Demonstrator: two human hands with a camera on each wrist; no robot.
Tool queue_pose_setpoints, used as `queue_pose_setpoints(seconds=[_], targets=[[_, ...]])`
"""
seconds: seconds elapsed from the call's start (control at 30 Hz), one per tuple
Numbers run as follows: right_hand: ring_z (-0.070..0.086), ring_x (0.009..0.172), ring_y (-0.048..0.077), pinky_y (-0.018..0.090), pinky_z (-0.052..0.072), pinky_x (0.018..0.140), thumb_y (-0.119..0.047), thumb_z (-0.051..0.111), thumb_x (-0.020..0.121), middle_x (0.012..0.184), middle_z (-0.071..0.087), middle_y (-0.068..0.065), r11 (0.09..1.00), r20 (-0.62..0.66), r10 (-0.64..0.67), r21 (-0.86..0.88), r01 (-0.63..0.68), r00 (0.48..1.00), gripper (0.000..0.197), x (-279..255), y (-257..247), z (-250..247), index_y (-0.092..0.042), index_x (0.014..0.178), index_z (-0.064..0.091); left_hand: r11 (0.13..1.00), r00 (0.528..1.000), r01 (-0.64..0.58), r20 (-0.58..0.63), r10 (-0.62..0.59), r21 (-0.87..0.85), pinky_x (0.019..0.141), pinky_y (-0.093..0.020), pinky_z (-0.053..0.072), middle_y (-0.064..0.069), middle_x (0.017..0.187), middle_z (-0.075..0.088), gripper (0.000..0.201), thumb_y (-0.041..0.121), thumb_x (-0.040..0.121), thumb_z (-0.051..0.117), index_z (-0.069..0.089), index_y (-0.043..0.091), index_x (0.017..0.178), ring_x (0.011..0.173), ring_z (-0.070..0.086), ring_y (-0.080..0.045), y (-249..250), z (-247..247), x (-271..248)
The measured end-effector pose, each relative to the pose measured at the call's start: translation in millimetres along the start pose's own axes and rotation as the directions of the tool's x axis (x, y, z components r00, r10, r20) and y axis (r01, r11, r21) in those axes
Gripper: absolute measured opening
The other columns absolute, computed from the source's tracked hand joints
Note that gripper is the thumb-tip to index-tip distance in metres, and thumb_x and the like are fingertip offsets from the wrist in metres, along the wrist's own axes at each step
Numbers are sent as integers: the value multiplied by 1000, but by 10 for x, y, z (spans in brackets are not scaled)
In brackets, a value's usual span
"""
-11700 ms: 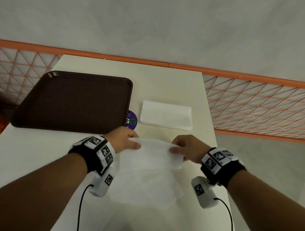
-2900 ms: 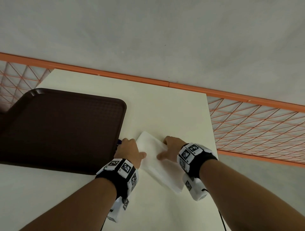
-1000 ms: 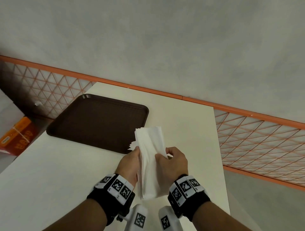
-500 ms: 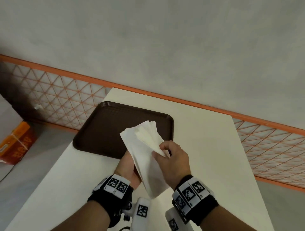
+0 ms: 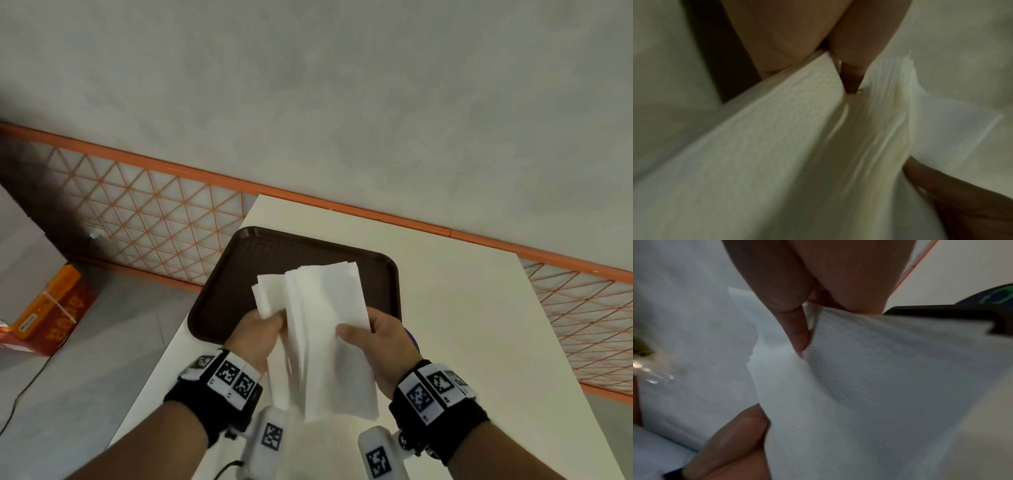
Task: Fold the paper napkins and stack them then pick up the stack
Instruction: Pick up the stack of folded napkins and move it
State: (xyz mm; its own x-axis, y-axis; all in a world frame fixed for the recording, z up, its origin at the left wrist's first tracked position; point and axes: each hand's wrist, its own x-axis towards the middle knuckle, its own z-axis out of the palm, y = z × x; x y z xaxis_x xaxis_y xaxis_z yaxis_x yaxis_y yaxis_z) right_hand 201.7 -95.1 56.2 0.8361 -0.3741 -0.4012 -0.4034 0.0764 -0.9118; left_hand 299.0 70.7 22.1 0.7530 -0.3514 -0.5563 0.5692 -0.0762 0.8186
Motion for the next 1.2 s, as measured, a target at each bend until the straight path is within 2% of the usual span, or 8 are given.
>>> queue_pose_setpoints(seconds=[0.13,0.27,0.4,0.67,0.8,0.97,1.07,1.2], targets=[[70,89,32,51,57,82,-9,66,87,95,74,11,1000,-83,29,9,-28,996,14,308,40,-102,-13,100,68,978,993,-81,-66,95,192,89,-46,53,-7,89,74,19,26,86,69,70,11,97,87,69,-26,213,-260,346],[68,92,21,39,56,83,-19,64,89,98,72,1,976,-130,-4,-216,-25,991,16,687,57,-211,-18,104,65,900,990,-120,-22,142,418,93,-45,51,-2,98,72,17,34,87,67,69,21,98,92,68,-23,454,-448,685],[62,90,14,26,47,72,-22,62,91,102,67,0,958,-188,-1,-281,-53,982,20,1094,19,-281,-15,110,61,854,991,-120,5,136,506,93,-46,51,-6,100,72,26,33,87,67,67,16,106,93,67,-26,632,-564,1026],[49,76,13,28,40,69,-21,56,92,89,50,-2,882,-368,140,-377,-285,919,33,1578,234,-306,-7,121,49,718,998,-22,-31,60,696,93,-39,50,-6,106,70,37,39,86,67,66,14,114,96,65,-25,559,-688,1645],[53,90,24,34,47,75,-24,58,90,107,55,7,726,-403,171,-565,-391,899,36,1594,291,-254,-7,119,44,513,974,21,-133,183,858,84,-33,46,-10,113,65,42,37,87,66,59,8,117,102,60,-28,504,-622,1753],[57,95,24,33,50,79,-24,59,87,115,57,8,591,-352,223,-693,-413,909,40,1640,241,-218,-8,121,45,381,925,179,-287,249,907,94,-41,44,-17,129,53,65,42,86,65,40,4,132,118,53,-35,469,-511,1750],[59,89,22,32,52,76,-23,58,84,108,60,5,546,-326,222,-739,-394,919,37,1647,218,-209,-10,118,51,328,901,282,-366,232,902,95,-44,44,-17,133,48,64,45,88,61,39,2,130,120,50,-35,418,-420,1713],[60,97,25,34,52,80,-29,58,81,114,59,7,504,-321,231,-768,-395,918,46,1643,136,-178,-11,122,51,236,887,370,-417,199,899,98,-46,43,-15,141,38,67,48,93,48,30,2,139,128,41,-35,392,-315,1653]])
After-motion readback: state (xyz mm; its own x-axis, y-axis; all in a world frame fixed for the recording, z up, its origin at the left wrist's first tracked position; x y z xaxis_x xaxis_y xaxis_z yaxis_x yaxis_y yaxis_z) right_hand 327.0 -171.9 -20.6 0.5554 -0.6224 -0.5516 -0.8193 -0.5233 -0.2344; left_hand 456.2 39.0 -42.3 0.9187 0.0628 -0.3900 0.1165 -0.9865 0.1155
